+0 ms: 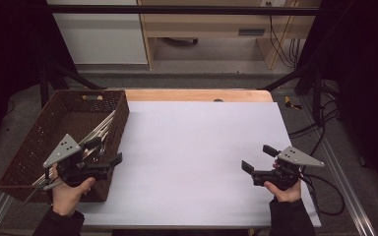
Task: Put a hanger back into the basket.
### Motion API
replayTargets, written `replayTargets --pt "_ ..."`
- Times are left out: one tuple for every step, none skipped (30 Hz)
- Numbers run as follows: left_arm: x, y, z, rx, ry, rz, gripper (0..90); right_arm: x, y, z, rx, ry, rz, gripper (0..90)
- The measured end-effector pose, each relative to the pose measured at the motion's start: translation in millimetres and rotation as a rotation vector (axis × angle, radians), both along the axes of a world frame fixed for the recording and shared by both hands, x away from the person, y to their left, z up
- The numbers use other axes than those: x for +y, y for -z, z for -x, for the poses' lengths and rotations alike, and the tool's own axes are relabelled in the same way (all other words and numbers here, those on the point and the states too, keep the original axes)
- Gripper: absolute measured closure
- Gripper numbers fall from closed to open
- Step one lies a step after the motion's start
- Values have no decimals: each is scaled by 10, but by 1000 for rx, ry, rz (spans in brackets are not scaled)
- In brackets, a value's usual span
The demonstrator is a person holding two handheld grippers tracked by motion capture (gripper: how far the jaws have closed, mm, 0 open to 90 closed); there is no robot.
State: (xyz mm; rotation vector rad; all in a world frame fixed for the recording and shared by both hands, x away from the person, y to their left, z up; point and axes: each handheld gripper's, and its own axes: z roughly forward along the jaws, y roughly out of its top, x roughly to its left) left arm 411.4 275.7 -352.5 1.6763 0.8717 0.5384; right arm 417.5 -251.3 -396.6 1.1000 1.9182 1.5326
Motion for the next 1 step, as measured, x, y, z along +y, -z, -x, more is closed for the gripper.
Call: replayTargets --pt "-10 37 -2 12 4 4 65 -7 2 -1 -3 -3 3 16"
